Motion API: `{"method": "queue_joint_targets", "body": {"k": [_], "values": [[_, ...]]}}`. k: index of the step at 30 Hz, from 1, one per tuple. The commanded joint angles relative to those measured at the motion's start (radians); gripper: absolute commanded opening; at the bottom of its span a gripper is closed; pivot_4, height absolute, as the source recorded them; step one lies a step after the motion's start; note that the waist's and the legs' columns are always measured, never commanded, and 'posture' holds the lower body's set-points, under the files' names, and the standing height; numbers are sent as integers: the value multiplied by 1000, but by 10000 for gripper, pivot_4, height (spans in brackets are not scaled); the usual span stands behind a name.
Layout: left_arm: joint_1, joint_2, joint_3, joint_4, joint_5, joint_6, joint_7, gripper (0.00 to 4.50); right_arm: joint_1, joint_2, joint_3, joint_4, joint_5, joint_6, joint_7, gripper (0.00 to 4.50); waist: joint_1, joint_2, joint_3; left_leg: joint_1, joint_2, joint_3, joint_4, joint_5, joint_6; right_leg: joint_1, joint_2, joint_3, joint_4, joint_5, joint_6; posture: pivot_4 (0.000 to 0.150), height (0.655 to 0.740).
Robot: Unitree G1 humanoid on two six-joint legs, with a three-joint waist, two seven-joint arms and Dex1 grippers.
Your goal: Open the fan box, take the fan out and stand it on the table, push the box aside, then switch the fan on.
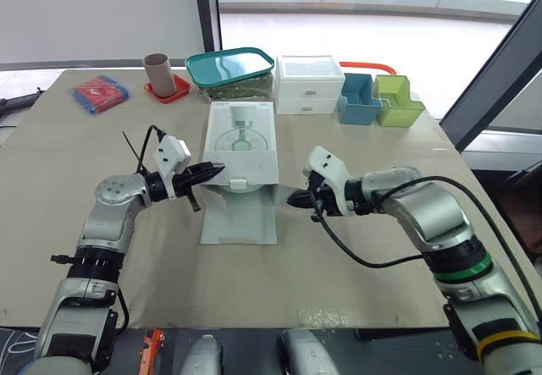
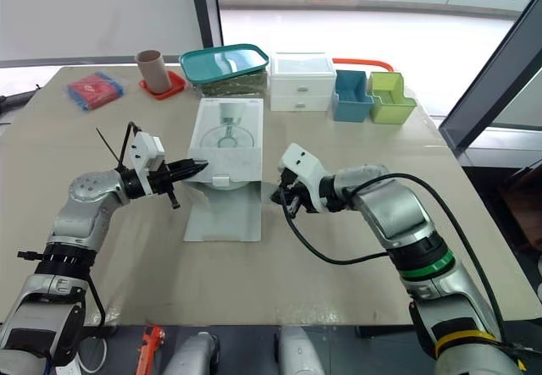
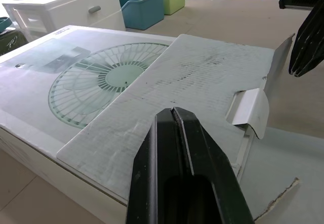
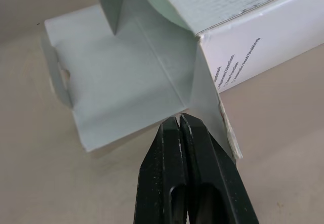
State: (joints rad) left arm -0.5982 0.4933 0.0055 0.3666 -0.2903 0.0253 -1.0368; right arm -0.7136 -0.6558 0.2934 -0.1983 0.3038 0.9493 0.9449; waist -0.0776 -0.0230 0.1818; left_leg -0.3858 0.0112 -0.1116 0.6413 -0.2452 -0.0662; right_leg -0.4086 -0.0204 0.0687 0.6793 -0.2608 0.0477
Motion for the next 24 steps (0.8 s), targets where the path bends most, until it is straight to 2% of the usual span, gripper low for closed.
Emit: {"method": "queue_joint_targets", "body": {"k": [1,12,24], "values": [[20,6,-20,27,26,9,-9,0,-19,-1,-71,-71,69,5,26,388,0,0,0,0,0,0,0,0,0,0,0,0,0,0,0,1500,7400],[15,8,-19,28,26,7,-6,0,-72,27,-105,-39,115,21,-6,388,0,0,0,0,0,0,0,0,0,0,0,0,0,0,0,1500,7400],[18,13,-17,13,22,18,-4,0,-185,225,-76,175,28,-12,-210,388,1,0,0,0,0,0,0,0,0,0,-1,0,0,0,0,1500,7400]]}}
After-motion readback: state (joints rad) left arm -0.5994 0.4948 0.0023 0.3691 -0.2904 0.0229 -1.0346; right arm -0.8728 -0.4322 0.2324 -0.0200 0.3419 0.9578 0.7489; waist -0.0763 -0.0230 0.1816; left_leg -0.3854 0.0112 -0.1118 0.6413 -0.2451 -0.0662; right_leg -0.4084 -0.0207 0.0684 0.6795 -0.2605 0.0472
